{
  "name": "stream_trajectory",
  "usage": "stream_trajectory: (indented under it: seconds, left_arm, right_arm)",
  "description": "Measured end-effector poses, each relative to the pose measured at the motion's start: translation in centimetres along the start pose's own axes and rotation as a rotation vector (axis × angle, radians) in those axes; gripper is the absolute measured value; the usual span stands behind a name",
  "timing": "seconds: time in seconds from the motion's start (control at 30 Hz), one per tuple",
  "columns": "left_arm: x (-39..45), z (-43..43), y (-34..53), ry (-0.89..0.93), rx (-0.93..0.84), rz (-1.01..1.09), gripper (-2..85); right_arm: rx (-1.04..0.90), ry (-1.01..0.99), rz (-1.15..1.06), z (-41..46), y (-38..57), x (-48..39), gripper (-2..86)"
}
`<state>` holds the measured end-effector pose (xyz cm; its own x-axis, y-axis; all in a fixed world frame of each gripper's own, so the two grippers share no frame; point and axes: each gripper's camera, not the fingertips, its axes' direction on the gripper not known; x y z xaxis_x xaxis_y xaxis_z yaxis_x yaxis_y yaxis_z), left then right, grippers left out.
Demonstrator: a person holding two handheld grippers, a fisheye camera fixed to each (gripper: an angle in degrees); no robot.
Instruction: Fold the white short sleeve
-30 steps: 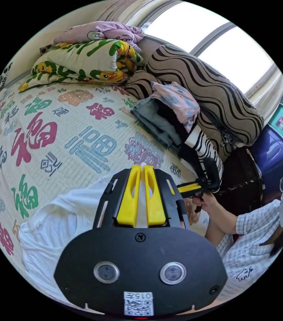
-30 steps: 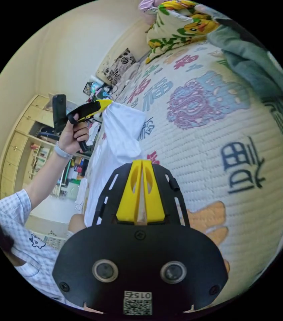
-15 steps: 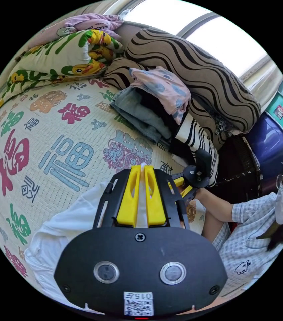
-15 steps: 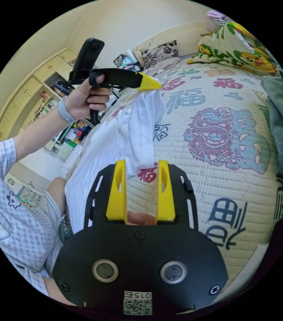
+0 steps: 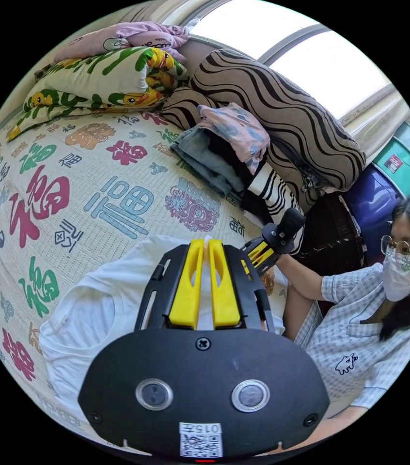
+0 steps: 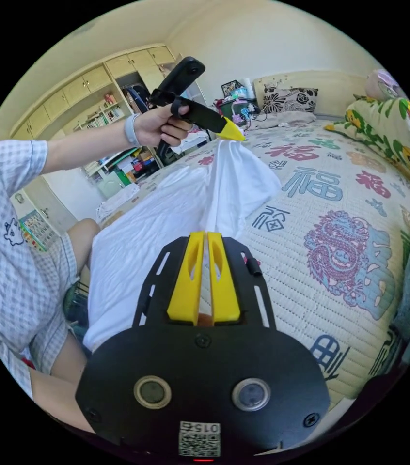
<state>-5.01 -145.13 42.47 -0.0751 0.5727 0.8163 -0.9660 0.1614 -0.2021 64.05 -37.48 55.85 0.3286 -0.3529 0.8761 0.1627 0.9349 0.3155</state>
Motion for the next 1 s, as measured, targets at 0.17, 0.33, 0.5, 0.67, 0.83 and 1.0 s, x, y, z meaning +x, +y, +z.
stream_trajectory:
  seconds: [0.17,0.33,0.5,0.67,0.83,1.0]
  left_arm:
    - [0.7,-0.9,-0.3,0.014,-0.004,-0.004,0.0]
    - [2.5,-0.3,-2.6,-0.011,0.015,0.014,0.0]
    - [4.6,4.2,-5.4,0.004,0.014,-0.012,-0.1]
    - [6.3,9.3,-6.6,-0.08,-0.122,-0.022,-0.1]
    - [7.6,8.0,-5.4,-0.138,-0.17,0.001,1.3]
    - [10.0,0.8,-4.4,-0.207,-0.099,0.076,4.0]
  right_arm:
    - [-0.066,0.072,0.007,2.1,-0.7,-0.5,0.5]
    - [-0.063,0.122,0.168,0.3,0.5,-0.7,-0.3]
    - [-0.047,0.037,0.352,0.1,1.6,0.7,-0.4]
    - [-0.15,0.031,0.413,2.5,1.5,1.8,-0.4]
    - [-0.161,-0.056,0.474,4.4,1.4,3.1,-0.4]
    - [-0.228,-0.031,0.492,5.9,0.8,3.1,-0.2]
